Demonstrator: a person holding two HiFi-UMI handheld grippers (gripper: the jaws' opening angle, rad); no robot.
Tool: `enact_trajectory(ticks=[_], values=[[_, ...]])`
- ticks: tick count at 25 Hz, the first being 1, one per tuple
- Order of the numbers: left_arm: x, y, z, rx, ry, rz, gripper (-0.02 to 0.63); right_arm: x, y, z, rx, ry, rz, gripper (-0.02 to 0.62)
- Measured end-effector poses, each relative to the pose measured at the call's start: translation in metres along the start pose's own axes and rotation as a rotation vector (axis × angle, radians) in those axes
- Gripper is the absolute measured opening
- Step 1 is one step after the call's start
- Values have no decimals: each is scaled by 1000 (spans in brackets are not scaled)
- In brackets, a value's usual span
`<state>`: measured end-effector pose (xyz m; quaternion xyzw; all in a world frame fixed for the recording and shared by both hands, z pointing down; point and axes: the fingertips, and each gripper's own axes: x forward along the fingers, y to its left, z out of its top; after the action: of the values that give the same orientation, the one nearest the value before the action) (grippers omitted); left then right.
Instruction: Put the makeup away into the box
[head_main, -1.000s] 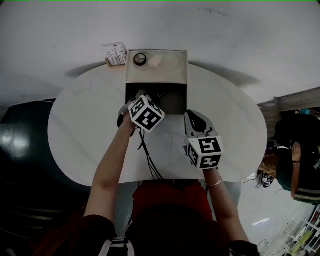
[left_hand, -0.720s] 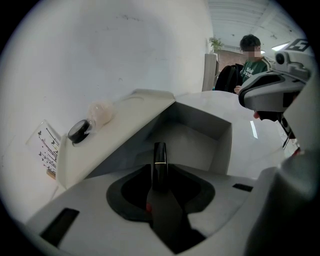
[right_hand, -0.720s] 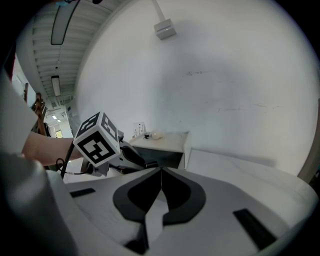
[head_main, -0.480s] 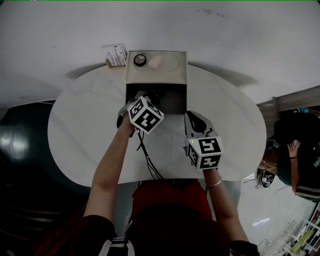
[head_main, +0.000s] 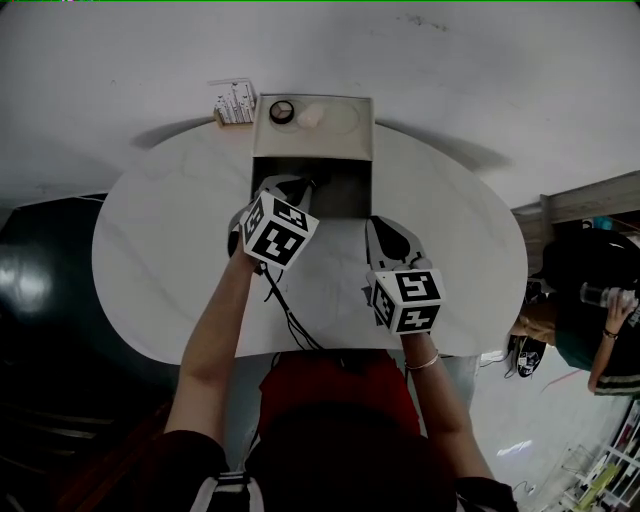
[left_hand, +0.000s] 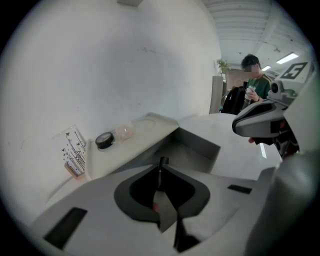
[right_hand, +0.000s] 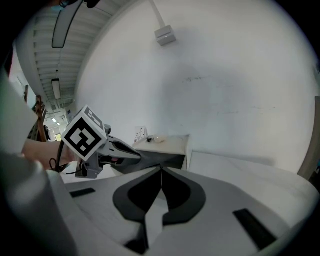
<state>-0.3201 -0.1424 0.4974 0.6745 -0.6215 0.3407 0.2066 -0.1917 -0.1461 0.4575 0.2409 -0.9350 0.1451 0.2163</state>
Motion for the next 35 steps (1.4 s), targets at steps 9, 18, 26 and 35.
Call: enact_trajectory(ticks=[9,18,26,35], values=[[-54,-7,18,-94,-144,109,23,-23,-4,22,12,-91,25,15],[-116,-30,22,-215,-271,249,21,-66,-5,35,18,-187,77,14],[-151,-67,12,-305,-322,313,21,-104,-3,32,-9,-222,117,14],[-181,-98,6,-378,-374,380,21,-133,6,27,-28,-238,161,14]])
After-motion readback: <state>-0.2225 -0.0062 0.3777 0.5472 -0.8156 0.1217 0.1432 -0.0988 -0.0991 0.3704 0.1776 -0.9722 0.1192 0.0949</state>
